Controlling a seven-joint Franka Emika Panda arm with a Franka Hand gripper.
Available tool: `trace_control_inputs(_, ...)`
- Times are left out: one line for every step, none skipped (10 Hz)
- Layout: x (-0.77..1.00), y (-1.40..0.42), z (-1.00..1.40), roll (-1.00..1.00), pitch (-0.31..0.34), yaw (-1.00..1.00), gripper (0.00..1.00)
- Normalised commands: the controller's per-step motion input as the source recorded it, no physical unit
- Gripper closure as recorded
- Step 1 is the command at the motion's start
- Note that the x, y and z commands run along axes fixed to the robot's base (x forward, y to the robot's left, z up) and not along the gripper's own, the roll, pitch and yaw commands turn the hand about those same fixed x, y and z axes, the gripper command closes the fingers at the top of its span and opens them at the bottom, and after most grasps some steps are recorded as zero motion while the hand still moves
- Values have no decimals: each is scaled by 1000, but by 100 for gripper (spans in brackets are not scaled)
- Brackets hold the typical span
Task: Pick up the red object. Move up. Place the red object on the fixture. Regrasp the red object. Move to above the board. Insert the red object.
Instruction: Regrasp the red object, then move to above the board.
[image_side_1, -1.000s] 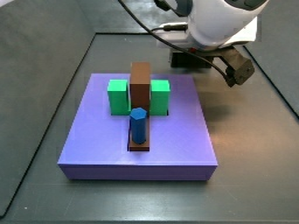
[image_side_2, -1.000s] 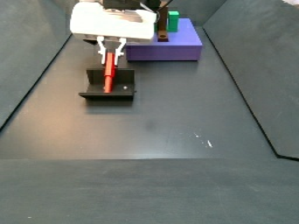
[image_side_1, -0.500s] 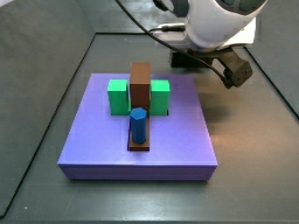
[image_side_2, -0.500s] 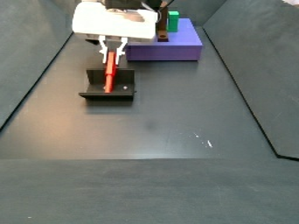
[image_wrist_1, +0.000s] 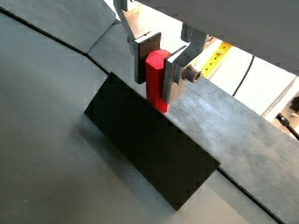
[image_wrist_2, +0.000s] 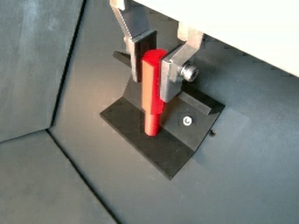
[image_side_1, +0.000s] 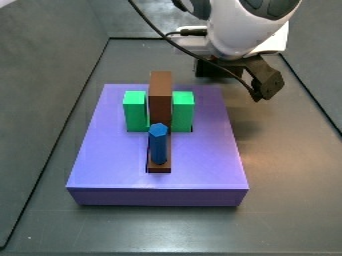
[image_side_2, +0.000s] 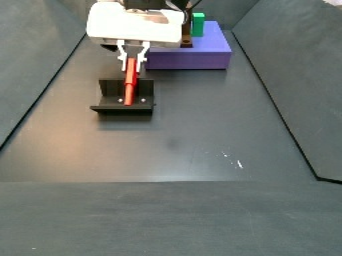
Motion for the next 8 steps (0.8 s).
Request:
trace_control_inputs(0, 0, 0, 0, 0, 0, 100)
trace_control_inputs(0, 0, 0, 0, 0, 0, 100)
trace_control_inputs(0, 0, 0, 0, 0, 0, 100)
trace_control_inputs(0, 0, 0, 0, 0, 0, 100)
trace_control_inputs(0, 0, 1400, 0, 0, 0, 100)
trace_control_inputs(-32, -27, 1400, -3, 29, -35, 100)
trace_control_inputs(-57, -20, 1400, -37, 55, -22, 100)
trace_control_inputs(-34, -17, 1400, -14, 76, -4, 100)
